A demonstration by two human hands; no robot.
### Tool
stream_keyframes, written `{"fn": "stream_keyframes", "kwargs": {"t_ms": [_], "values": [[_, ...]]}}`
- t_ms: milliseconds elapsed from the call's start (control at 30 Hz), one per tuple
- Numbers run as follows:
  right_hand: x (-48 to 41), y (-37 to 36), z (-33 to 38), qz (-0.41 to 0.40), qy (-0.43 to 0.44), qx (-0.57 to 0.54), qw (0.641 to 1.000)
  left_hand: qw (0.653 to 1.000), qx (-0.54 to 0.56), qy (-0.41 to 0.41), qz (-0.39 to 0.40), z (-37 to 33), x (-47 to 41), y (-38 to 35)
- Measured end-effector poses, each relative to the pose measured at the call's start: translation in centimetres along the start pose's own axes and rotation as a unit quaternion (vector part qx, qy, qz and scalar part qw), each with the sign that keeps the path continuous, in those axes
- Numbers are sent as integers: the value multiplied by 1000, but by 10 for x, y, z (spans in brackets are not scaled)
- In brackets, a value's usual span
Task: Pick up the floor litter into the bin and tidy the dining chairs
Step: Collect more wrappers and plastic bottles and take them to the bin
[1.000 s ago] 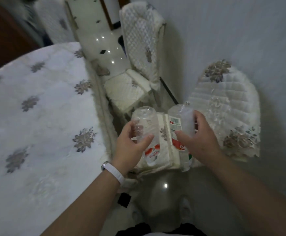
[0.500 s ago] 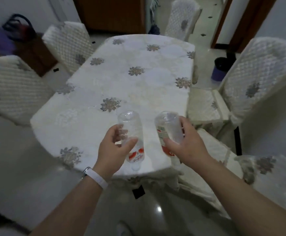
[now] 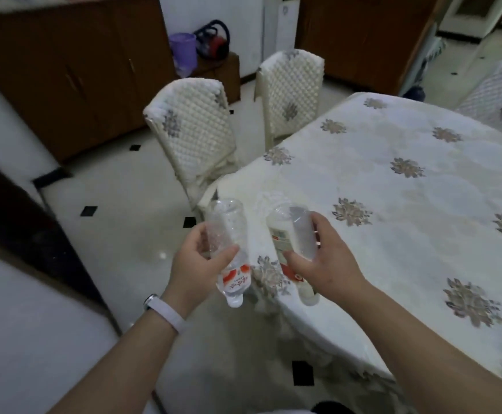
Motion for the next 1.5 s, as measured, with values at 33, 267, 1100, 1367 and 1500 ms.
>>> {"fn": "stream_keyframes", "kwargs": {"t_ms": [33,267,1100,1367,1500], "values": [[-7,-12,8,13,6,-2,1000,1000,-8,-2,-12,1,-4,14],[-75,-84,50,94,36,-15,995,993,-30,16,-111,13,-38,94],[-424,-321,236,186,110,-53,975,969,-91,24,-228,24,-353,330],[-501,-388,273,145,81,-8,986,980,-33,43,-193,77,-464,408],[-541,-408,307,94,67,18,993,989,-17,37,-139,86,-531,441]]}}
Point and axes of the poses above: each hand's wrist, its own x-axis away from the middle knuckle, its own y-axis out of the back of the hand, z = x × y, the point moved 2 cm from there along -x, towards the middle knuckle, and after that the axes turned 5 degrees about -y, right-handed, at the moved point
